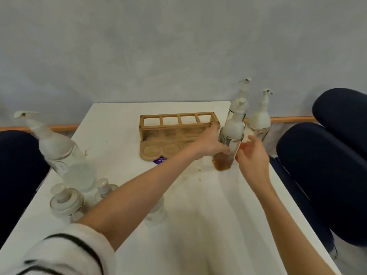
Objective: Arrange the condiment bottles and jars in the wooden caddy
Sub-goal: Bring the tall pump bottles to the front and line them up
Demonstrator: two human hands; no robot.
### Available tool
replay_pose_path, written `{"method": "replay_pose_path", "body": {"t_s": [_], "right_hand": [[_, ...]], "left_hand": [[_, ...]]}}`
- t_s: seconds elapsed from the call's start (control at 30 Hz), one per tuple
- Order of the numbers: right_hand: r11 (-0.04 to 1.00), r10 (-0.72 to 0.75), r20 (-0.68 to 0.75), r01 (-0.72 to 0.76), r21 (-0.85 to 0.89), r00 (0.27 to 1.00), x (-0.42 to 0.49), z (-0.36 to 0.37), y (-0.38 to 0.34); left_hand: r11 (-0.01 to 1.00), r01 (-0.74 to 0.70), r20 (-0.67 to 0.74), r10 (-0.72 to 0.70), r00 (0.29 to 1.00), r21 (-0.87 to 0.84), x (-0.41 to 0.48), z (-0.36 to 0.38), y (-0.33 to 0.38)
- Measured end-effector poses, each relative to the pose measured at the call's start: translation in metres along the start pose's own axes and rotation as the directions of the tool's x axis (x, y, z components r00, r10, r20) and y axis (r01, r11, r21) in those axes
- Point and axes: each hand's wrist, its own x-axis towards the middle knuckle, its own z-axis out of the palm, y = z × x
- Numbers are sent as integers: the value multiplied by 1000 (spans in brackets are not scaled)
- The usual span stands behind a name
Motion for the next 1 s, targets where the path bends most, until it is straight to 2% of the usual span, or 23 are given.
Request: {"method": "replay_pose_path", "body": {"t_s": [0.17,0.33,0.6,0.7,0.83,1.0], "right_hand": [[999,5,53,-3,-44,999,11,15,16],[999,-14,29,15,-38,999,20,25,26],[998,-30,87,26,52,996,18,26,17],[988,-54,213,22,151,976,23,22,10],[973,-131,436,31,228,891,30,31,-8],[961,-221,510,97,258,831,19,67,-49]], "left_hand": [[1000,-6,-51,6,999,6,32,15,-5],[1000,-11,-65,11,998,-5,46,20,-11],[996,-82,-83,86,993,43,39,0,-19],[994,-109,-45,110,993,23,24,-22,-20],[990,-139,-26,140,990,30,-3,-63,-23],[993,-109,-30,110,993,37,-47,-116,-39]]}}
